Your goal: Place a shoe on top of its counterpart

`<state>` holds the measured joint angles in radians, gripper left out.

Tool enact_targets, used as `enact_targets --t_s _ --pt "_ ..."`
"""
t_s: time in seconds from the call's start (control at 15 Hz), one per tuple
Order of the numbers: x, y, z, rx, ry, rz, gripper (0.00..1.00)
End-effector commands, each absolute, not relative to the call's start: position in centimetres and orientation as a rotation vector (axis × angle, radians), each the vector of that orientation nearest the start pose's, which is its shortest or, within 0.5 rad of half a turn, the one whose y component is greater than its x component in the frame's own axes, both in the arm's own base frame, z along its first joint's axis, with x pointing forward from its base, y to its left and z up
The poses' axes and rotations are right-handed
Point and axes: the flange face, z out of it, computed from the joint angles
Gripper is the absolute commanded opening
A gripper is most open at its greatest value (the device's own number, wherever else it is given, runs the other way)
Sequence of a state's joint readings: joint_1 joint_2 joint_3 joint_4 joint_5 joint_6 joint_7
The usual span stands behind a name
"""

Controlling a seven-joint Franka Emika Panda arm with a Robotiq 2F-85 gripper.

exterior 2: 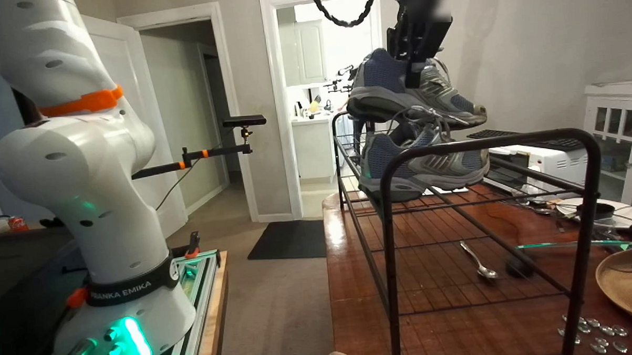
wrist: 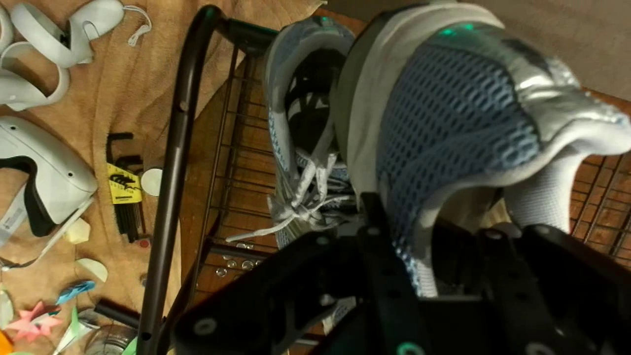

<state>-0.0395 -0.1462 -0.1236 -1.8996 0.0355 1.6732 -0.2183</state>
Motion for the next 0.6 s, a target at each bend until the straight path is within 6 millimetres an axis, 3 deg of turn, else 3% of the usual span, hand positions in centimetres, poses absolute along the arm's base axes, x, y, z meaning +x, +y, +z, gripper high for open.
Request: enact_targets --t_s 0.0,0.53 --pt "51.0 -9.6 56.2 -3.045 -0.098 0.144 0.03" --pt "52.3 -12.0 56.9 -3.030 0.020 0.037 0.03"
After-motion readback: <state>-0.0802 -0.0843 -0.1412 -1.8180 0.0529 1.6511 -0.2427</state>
